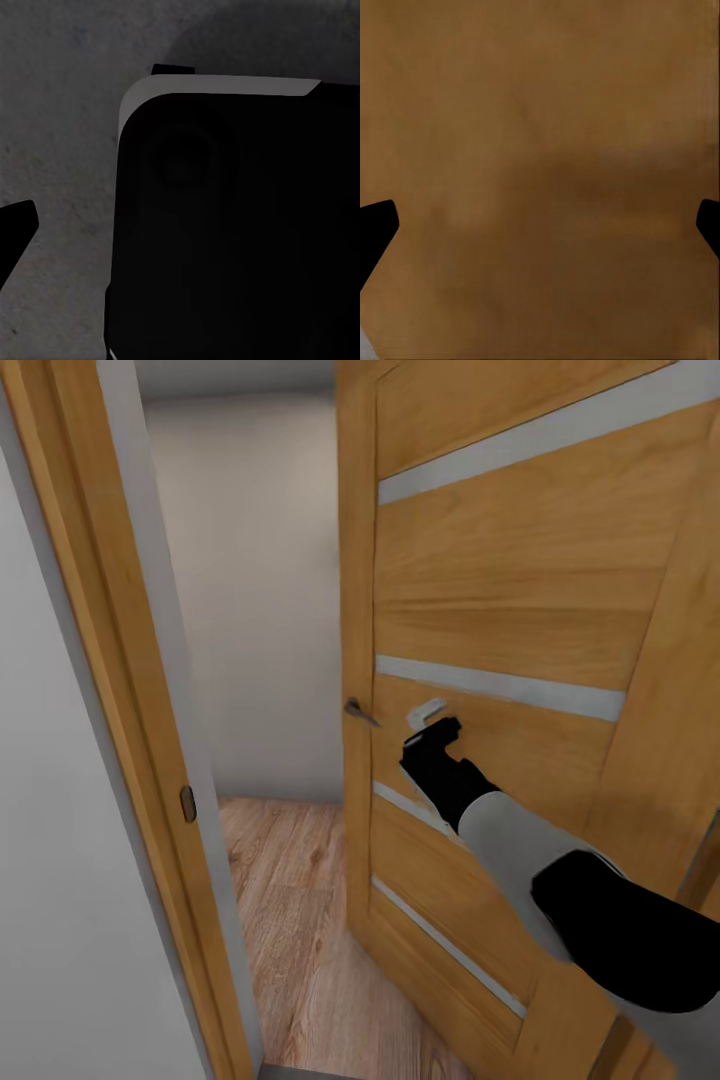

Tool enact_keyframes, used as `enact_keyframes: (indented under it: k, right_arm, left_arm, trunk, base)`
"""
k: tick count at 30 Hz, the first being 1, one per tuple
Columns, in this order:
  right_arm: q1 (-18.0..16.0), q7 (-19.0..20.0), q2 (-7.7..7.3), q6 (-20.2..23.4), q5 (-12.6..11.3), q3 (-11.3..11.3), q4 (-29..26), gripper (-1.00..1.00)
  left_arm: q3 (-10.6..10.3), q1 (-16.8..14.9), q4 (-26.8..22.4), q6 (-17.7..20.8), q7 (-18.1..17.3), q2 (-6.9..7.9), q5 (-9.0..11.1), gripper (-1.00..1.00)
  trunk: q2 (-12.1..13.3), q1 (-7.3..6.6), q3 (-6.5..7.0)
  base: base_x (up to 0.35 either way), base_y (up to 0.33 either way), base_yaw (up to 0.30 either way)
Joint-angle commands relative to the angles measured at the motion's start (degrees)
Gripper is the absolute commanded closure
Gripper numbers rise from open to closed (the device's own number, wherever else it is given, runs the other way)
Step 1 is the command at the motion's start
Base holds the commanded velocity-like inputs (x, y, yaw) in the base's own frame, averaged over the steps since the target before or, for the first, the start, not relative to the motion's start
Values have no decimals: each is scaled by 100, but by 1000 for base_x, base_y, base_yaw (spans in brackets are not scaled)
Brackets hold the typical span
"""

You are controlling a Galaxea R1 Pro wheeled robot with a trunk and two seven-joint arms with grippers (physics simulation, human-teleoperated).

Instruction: Move the two storage containers from the living room to the garage. In the garage, place one container on the floor and stack the other container on top of it (either order is fine).

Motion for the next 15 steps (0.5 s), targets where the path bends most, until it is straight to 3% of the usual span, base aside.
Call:
enact_keyframes:
  k: [1, 4, 15]
  right_arm:
    - [-96, -1, 0, 46, -12, 9, 72, -100]
    - [-312, -1, 0, -14, -229, -10, 331, -100]
    - [-359, -104, 0, -21, -275, -2, 304, -100]
  left_arm:
    - [-1, -1, -2, -12, 1, 0, 51, -100]
    - [-1, -1, -2, -12, 1, 0, 51, -100]
    - [-1, -1, -2, -12, 1, 0, 51, -100]
  trunk:
    - [-3, 0, -6]
    - [-3, 0, -6]
    - [-3, 0, -6]
  base:
    - [0, 0, 0]
    - [0, 0, 0]
    - [0, 0, 0]
